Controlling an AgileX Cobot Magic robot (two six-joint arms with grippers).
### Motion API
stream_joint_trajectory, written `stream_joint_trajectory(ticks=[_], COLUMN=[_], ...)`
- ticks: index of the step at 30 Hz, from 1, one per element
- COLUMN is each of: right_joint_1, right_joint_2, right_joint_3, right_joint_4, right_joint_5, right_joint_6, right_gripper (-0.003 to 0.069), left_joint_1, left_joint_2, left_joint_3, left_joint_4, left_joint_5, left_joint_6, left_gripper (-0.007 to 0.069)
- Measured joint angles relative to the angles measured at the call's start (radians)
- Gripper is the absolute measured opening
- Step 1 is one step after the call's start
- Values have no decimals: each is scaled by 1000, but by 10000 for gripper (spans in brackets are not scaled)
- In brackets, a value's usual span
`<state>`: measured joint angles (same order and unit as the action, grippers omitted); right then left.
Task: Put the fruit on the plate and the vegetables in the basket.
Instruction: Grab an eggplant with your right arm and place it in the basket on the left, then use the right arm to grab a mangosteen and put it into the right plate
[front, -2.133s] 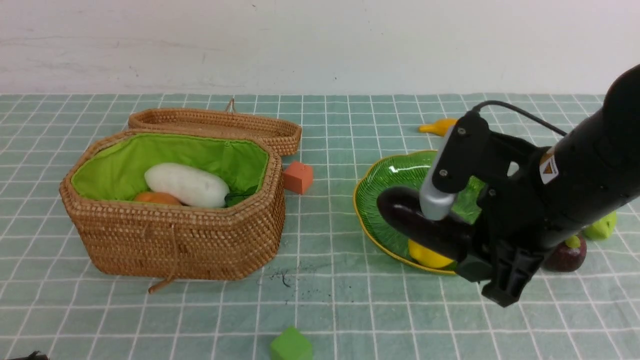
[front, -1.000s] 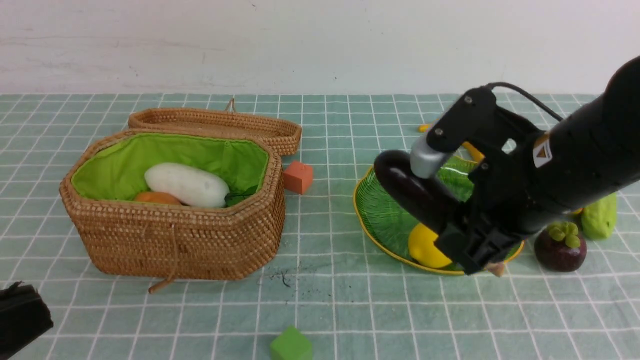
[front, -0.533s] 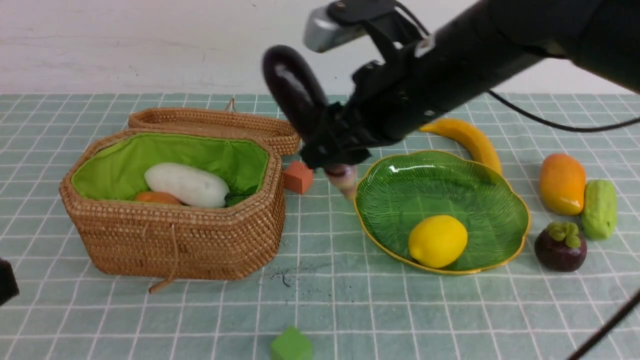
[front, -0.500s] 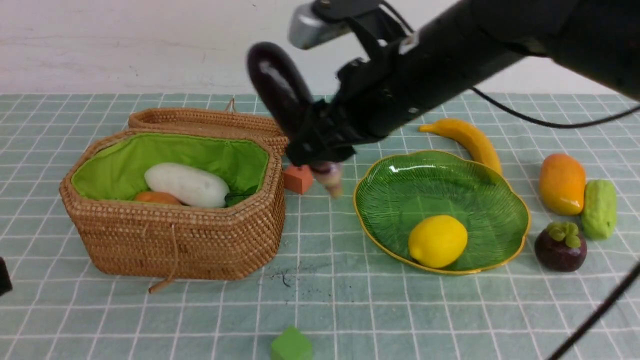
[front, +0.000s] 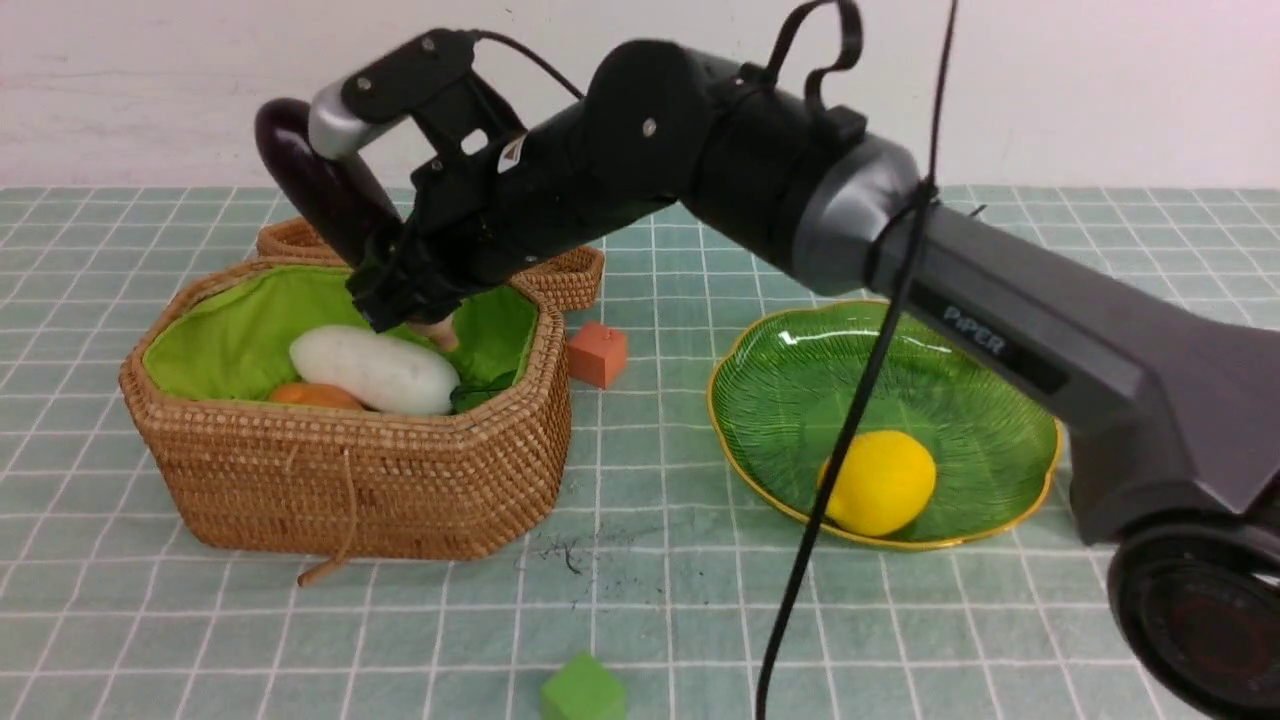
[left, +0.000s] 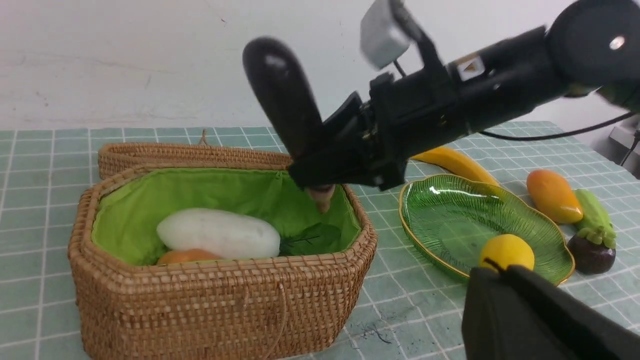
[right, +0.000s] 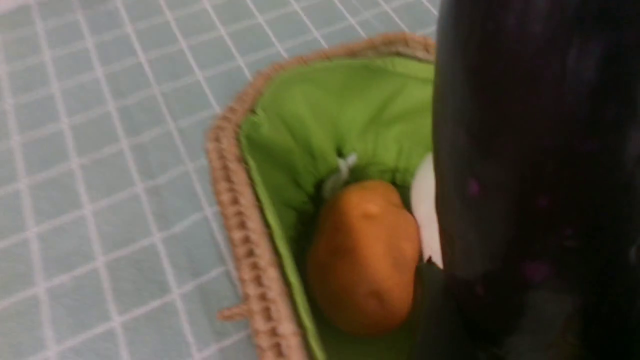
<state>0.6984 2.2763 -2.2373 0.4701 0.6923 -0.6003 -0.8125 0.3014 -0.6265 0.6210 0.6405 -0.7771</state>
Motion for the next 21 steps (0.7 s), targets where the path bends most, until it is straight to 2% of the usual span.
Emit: stream_joint_trajectory(ticks=[1, 2, 3, 6, 10, 13, 16, 17, 18, 20, 21], right_joint_1=[0, 0, 0, 0, 0, 0, 0, -5, -7, -31, -31], right_joint_2=[0, 4, 4, -15, -92, -215, -337, -372, -378, -432, -435], right_joint_3=[0, -1, -2, -5, -5, -9, -17, -18, -18, -16, -15], right_joint_4=[-4, -38, -42, -110, -199, -329, -470, -524, -533, -617, -617], right_joint_5=[0, 2, 2, 32, 159, 345, 516, 543, 546, 564, 564], right_joint_6=[0, 11, 12, 43, 100, 208, 328, 353, 364, 435, 442], right_gripper=[372, 479, 492, 647, 666, 593, 436, 377, 353, 213, 203], left_joint_1=[0, 0, 0, 0, 0, 0, 0, 0, 0, 0, 0], left_joint_2=[0, 0, 0, 0, 0, 0, 0, 0, 0, 0, 0], left_joint_3=[0, 0, 0, 0, 0, 0, 0, 0, 0, 0, 0], left_joint_4=[0, 0, 0, 0, -1, -34, -153, -206, -229, -386, -386], left_joint_5=[0, 0, 0, 8, 14, 13, 10, 10, 10, 9, 9], left_joint_6=[1, -3, -3, -5, -5, 4, 98, 144, 154, 293, 305], left_gripper=[-13, -13, -13, -13, -13, -13, -13, -13, -13, -13, -13])
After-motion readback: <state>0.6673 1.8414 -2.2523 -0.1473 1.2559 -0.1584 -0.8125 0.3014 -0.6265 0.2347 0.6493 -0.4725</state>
